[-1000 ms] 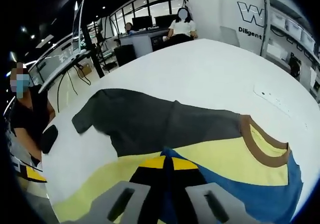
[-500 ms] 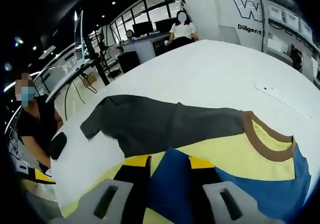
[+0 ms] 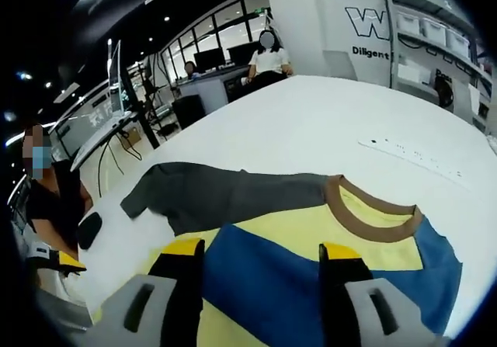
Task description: Fold the garment on the visible template until the final outline fits inside the template.
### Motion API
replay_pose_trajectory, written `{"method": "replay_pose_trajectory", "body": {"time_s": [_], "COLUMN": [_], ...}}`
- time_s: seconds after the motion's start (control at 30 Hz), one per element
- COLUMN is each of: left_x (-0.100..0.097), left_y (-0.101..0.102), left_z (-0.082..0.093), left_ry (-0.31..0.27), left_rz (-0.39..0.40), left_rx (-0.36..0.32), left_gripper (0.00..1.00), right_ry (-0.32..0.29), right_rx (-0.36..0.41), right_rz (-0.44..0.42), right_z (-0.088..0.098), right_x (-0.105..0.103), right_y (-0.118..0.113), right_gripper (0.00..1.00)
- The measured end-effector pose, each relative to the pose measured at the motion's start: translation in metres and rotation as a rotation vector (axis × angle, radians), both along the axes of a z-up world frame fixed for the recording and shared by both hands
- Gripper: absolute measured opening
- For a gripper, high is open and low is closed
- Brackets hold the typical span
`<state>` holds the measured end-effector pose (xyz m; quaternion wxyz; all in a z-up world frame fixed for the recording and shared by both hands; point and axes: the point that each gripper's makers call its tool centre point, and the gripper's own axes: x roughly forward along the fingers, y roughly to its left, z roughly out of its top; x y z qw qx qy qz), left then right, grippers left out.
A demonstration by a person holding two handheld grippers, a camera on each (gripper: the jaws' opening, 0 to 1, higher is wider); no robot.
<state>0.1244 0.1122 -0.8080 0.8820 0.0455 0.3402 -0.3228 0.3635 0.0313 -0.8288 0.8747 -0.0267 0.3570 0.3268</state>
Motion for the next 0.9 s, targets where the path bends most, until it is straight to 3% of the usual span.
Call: {"method": "replay_pose_trajectory", "body": {"time_s": [0.9], "left_x": [0.0], "left_y": [0.0], "left_z": [-0.001], "left_ry": [0.003], "left_rz": [-0.013], "left_rx": [0.01], "left_gripper": [0.99], "right_ry": [0.001], "right_rx": [-0.028], "right_rz": [-0.211], "right_z": [0.004], "right_x": [-0.02], "right_y": [-0.119], "right_gripper": [0.74]}}
